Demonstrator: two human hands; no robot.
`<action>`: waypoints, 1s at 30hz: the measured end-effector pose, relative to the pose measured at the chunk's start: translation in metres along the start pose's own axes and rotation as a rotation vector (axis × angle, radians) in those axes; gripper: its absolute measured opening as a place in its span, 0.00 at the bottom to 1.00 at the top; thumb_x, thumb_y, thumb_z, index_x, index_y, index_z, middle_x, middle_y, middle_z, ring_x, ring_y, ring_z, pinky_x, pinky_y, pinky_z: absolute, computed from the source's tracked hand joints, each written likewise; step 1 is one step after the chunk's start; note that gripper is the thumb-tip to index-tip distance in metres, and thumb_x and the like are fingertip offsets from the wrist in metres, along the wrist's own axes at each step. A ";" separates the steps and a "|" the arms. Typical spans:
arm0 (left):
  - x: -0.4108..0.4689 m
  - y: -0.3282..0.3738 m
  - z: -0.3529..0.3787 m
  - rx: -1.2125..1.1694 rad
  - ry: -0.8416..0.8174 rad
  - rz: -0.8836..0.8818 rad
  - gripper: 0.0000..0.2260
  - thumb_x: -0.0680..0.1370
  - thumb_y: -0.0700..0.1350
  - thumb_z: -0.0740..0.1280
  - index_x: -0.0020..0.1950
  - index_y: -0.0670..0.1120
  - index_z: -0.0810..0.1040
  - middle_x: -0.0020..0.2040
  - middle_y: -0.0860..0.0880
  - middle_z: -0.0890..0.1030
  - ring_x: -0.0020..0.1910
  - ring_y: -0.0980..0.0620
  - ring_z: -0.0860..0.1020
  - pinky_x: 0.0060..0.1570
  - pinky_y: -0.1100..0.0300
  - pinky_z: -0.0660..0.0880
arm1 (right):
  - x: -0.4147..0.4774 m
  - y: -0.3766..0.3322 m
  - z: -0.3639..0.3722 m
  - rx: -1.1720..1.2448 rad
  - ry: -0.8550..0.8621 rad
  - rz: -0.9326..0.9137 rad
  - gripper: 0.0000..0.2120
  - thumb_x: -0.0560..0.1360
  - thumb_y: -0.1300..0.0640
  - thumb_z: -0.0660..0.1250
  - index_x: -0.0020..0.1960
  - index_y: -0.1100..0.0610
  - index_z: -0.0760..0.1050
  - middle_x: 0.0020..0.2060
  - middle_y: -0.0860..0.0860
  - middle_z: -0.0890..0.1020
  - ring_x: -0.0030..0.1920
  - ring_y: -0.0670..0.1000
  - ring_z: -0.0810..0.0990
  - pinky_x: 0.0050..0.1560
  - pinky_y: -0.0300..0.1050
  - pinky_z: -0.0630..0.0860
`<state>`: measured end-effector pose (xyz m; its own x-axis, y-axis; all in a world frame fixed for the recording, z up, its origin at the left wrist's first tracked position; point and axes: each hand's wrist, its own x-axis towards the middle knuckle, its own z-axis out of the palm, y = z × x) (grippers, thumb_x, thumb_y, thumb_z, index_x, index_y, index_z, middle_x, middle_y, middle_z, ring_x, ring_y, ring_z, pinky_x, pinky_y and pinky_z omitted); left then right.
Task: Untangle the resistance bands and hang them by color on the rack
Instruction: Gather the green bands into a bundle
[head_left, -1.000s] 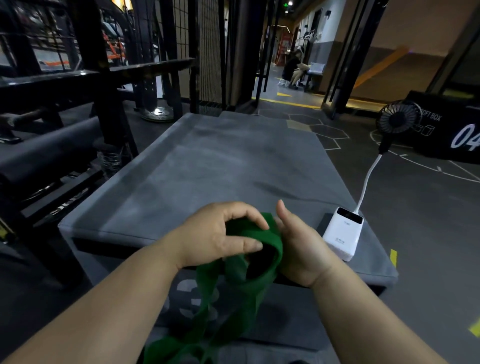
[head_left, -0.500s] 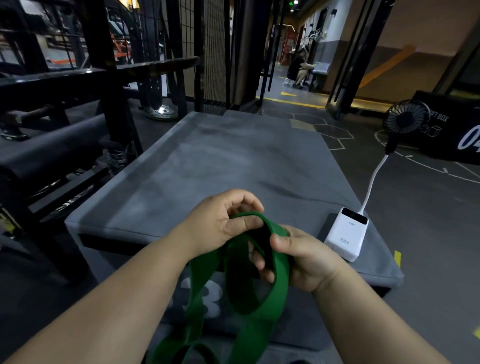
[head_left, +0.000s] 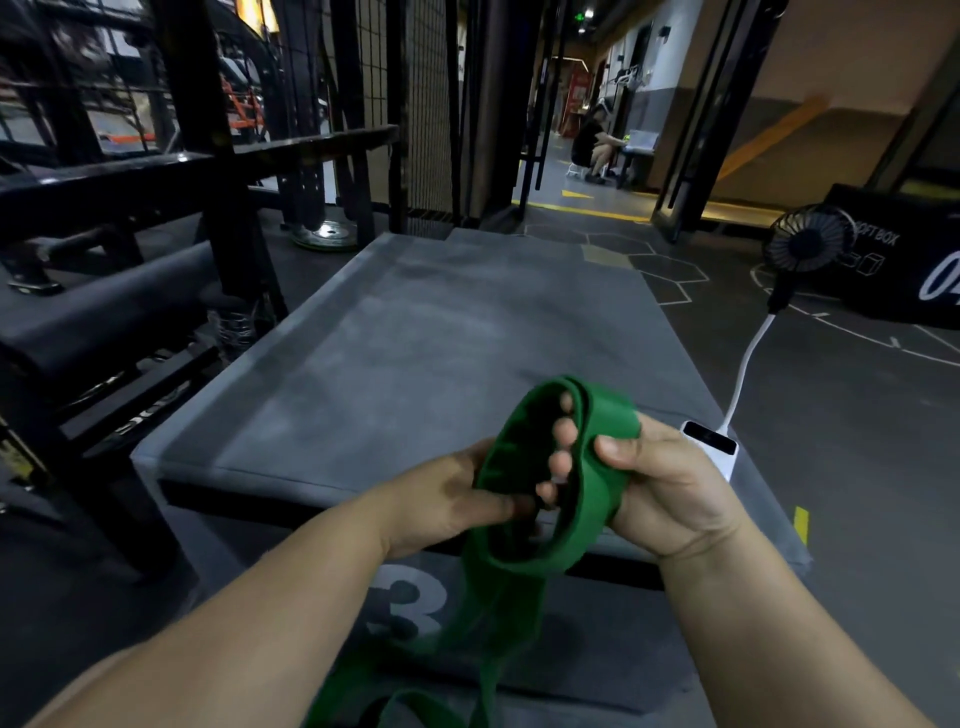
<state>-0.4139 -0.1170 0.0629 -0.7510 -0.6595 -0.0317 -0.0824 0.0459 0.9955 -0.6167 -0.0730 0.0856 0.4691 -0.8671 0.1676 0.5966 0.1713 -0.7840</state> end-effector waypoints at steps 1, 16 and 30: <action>0.003 -0.002 0.000 -0.013 0.010 -0.018 0.18 0.75 0.43 0.69 0.65 0.50 0.74 0.59 0.50 0.82 0.60 0.52 0.79 0.63 0.56 0.73 | 0.001 -0.001 -0.001 0.039 -0.030 -0.011 0.17 0.73 0.69 0.67 0.62 0.63 0.76 0.50 0.58 0.81 0.48 0.56 0.82 0.54 0.59 0.77; 0.000 -0.013 -0.006 0.131 -0.105 -0.190 0.44 0.56 0.72 0.74 0.65 0.47 0.73 0.58 0.49 0.80 0.58 0.52 0.79 0.62 0.53 0.74 | 0.001 -0.025 -0.001 0.070 0.065 -0.238 0.24 0.73 0.67 0.67 0.68 0.59 0.67 0.48 0.53 0.72 0.48 0.52 0.74 0.66 0.57 0.70; 0.003 -0.020 0.008 0.703 0.232 -0.130 0.17 0.75 0.47 0.66 0.53 0.55 0.57 0.51 0.54 0.67 0.51 0.52 0.72 0.52 0.55 0.73 | -0.007 -0.032 -0.004 -0.162 0.367 -0.395 0.42 0.64 0.71 0.66 0.75 0.49 0.63 0.45 0.53 0.79 0.46 0.54 0.81 0.62 0.67 0.71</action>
<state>-0.4194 -0.1138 0.0426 -0.5558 -0.8299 -0.0478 -0.6180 0.3741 0.6914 -0.6413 -0.0737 0.1069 -0.0442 -0.9616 0.2710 0.5601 -0.2485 -0.7903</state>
